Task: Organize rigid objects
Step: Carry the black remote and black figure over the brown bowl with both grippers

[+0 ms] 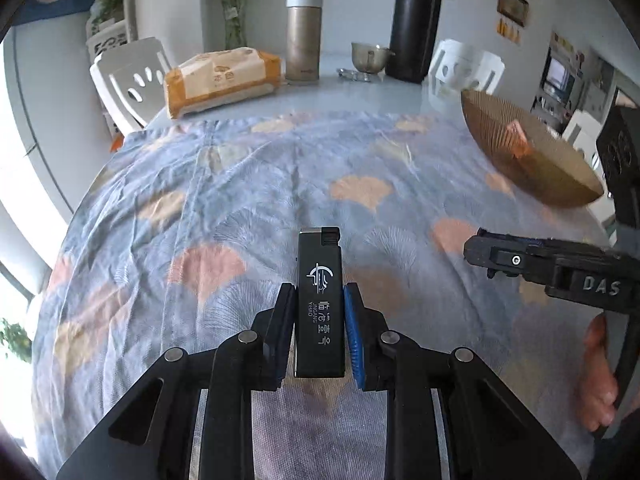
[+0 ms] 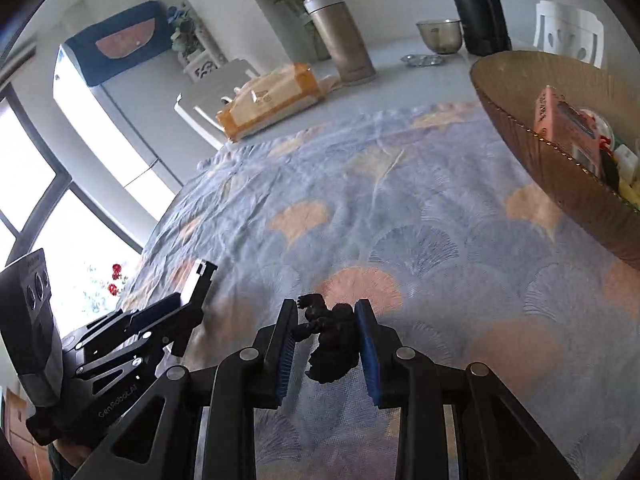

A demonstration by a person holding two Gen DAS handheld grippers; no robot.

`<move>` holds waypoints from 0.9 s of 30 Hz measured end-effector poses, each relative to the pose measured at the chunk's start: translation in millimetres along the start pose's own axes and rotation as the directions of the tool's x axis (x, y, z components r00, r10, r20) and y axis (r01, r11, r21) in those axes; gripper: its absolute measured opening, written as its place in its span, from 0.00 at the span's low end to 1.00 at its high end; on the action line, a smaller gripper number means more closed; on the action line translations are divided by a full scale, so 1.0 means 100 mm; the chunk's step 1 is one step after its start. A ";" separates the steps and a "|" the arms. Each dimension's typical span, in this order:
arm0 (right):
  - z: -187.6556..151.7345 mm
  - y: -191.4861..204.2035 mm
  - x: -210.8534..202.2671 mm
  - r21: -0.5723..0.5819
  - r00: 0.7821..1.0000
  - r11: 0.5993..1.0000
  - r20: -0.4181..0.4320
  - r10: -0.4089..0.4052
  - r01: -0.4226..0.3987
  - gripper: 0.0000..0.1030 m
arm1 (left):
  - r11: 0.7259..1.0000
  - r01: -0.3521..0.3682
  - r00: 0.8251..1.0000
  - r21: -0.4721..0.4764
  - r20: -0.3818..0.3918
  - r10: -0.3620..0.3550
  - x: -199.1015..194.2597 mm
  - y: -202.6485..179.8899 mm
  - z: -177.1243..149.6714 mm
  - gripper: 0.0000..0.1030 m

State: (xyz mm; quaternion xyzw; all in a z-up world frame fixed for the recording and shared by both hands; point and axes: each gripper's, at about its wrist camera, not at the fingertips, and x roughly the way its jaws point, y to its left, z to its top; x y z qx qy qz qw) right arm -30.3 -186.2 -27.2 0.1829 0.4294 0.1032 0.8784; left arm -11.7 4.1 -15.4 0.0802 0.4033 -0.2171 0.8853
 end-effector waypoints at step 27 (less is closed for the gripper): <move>-0.20 0.11 -0.10 -0.014 0.980 0.980 0.035 -0.196 0.197 0.54 | 1.000 0.009 0.999 -0.006 -0.051 -0.010 0.05 0.01 -0.03 0.36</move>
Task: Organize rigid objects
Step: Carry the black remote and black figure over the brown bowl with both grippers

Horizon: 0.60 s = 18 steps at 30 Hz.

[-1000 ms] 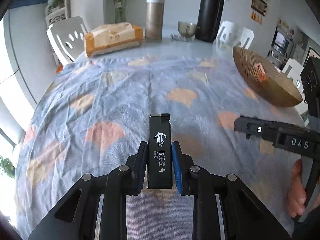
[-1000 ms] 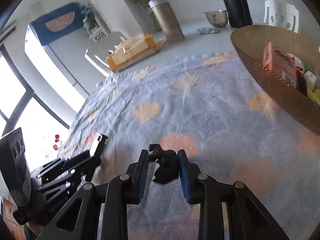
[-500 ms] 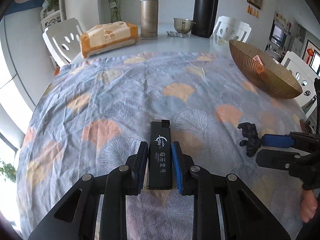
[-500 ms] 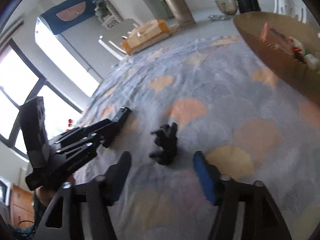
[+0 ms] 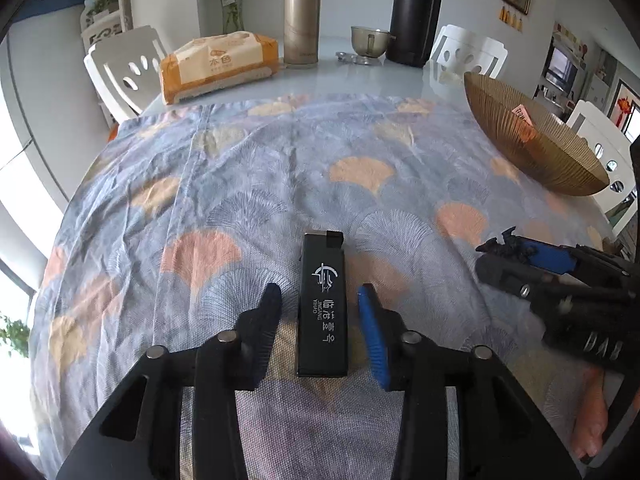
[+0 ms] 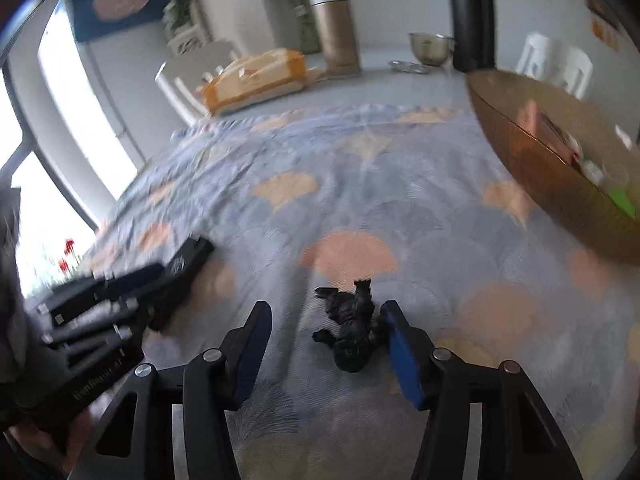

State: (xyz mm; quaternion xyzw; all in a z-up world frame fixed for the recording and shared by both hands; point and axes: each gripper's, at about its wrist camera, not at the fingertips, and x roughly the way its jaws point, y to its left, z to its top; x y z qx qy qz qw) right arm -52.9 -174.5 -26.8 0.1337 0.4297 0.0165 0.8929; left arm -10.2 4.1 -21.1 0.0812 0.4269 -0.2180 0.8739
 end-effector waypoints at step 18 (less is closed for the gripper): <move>0.02 -0.02 -0.57 -0.027 0.960 0.999 0.279 -0.028 0.037 0.23 | 0.999 -0.052 0.988 0.011 0.149 0.050 -0.33 -0.10 0.01 0.21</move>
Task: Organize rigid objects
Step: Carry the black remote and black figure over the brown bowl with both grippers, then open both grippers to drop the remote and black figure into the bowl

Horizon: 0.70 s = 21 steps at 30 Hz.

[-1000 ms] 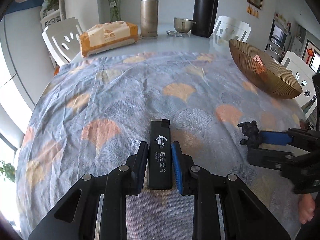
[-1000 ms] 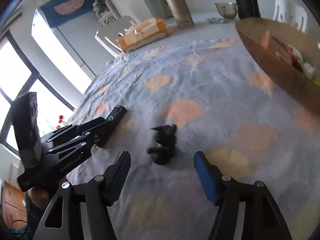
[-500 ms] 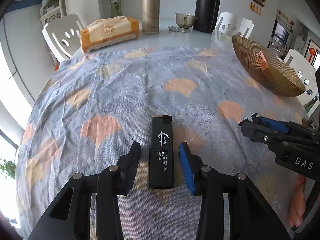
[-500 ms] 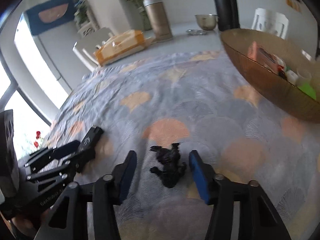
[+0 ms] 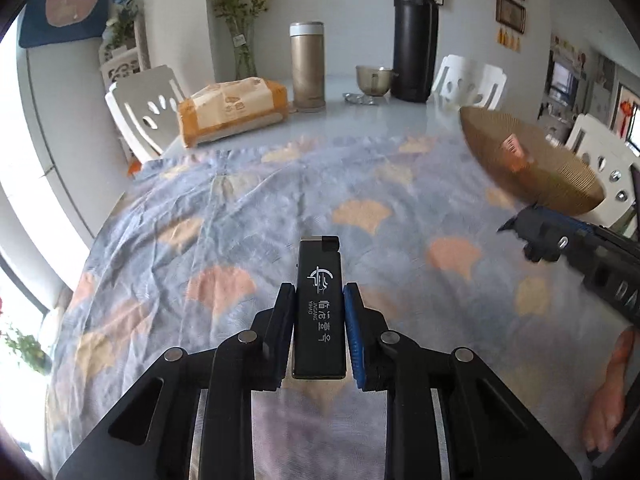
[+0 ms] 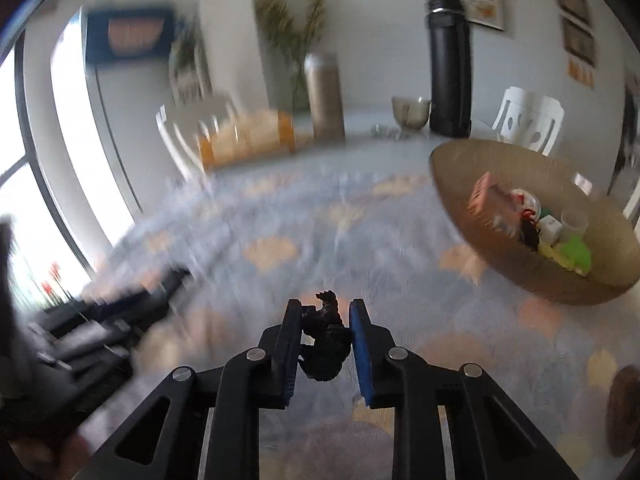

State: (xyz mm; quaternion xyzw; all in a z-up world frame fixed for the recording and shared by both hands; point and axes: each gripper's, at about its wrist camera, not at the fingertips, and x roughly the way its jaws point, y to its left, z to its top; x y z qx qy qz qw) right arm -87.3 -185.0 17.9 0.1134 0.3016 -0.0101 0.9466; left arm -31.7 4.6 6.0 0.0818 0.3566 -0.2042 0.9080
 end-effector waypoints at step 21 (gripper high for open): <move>1.20 -1.44 -0.99 0.368 0.958 0.902 0.084 -0.275 0.226 0.23 | 0.902 0.404 0.903 0.152 0.093 -0.420 0.14 -1.75 1.60 0.21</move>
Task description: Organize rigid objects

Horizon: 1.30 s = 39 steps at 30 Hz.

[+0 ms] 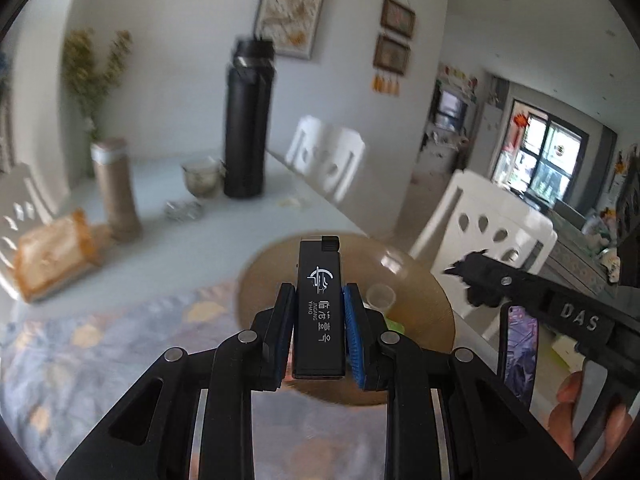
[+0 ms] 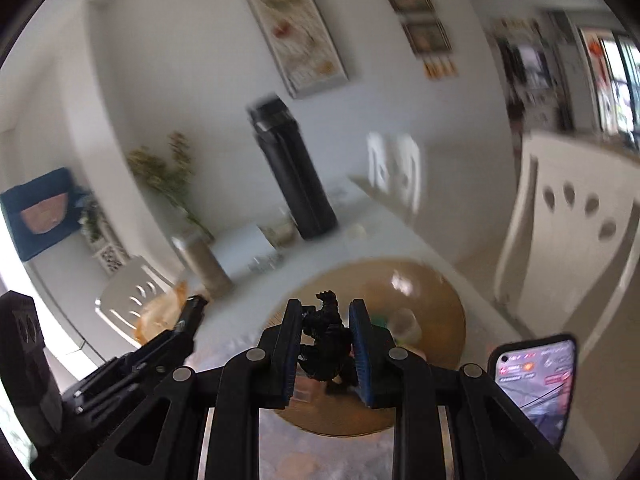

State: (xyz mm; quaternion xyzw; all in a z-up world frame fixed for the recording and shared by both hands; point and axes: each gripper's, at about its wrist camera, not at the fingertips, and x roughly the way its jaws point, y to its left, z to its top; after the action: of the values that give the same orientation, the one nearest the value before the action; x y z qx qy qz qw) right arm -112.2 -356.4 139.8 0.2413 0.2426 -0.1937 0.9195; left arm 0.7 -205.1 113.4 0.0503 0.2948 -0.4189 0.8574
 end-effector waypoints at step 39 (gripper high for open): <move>-2.11 1.37 0.77 -0.418 0.953 0.905 -0.297 -0.056 -0.077 0.61 | 0.839 -0.510 0.857 -0.189 -0.189 0.479 -1.07 1.49 -1.90 0.85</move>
State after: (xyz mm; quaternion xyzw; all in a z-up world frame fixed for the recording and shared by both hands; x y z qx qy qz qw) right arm -59.8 -150.3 -14.9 0.0634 0.4154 -0.0918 0.9028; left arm -26.4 28.2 -7.7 0.0521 0.3757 -0.1412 0.9144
